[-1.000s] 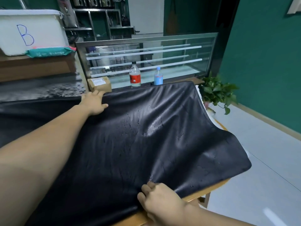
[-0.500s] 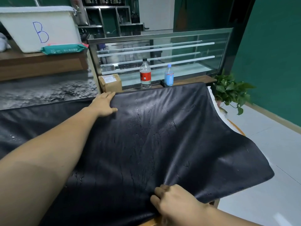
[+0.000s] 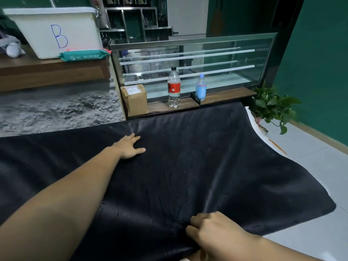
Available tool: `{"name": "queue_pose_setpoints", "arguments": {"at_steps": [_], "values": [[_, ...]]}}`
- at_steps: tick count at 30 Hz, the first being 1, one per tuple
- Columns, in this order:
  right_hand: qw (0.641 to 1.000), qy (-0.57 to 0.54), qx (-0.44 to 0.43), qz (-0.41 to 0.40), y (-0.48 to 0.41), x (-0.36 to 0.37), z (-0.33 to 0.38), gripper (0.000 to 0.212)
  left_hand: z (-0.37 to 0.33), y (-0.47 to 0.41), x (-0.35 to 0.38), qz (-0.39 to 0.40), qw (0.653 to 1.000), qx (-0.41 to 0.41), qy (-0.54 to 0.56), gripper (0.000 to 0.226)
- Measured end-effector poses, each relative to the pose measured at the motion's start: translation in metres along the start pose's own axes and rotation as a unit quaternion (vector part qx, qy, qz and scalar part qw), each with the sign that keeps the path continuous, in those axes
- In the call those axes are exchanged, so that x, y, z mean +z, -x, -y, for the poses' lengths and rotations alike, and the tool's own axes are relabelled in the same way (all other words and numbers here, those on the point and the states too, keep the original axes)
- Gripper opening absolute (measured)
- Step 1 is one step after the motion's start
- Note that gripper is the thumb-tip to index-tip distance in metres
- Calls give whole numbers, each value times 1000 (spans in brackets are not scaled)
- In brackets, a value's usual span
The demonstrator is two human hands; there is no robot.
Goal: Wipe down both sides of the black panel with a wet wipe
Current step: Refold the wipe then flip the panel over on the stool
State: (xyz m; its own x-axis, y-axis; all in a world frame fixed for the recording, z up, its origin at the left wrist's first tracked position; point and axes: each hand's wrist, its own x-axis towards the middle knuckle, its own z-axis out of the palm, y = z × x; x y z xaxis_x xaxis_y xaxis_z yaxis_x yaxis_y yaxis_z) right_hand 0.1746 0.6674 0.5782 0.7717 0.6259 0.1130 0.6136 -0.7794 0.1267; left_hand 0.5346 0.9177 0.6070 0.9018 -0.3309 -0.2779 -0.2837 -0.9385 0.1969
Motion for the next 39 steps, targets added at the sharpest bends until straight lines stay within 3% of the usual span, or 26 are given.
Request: {"name": "queue_pose_setpoints", "arguments": {"at_steps": [4, 8, 14, 24, 32, 39], "values": [[999, -24, 17, 44, 6, -3, 1, 24, -3, 9, 14, 20, 1000, -16, -5, 93], [984, -128, 40, 118, 8, -4, -11, 49, -1, 11, 23, 51, 998, -22, 19, 95], [973, -171, 88, 130, -2, 3, -37, 72, 0, 7, 36, 35, 999, -22, 17, 94], [966, -161, 165, 117, -60, 18, -78, 65, -4, 13, 39, 3, 999, 18, 30, 99], [952, -149, 234, 132, -91, 60, -99, 88, 14, 39, 63, 0, 1000, 6, -8, 98], [947, -151, 265, 104, -81, 101, -83, 88, 21, 52, 95, -13, 999, 2, -33, 94]]}}
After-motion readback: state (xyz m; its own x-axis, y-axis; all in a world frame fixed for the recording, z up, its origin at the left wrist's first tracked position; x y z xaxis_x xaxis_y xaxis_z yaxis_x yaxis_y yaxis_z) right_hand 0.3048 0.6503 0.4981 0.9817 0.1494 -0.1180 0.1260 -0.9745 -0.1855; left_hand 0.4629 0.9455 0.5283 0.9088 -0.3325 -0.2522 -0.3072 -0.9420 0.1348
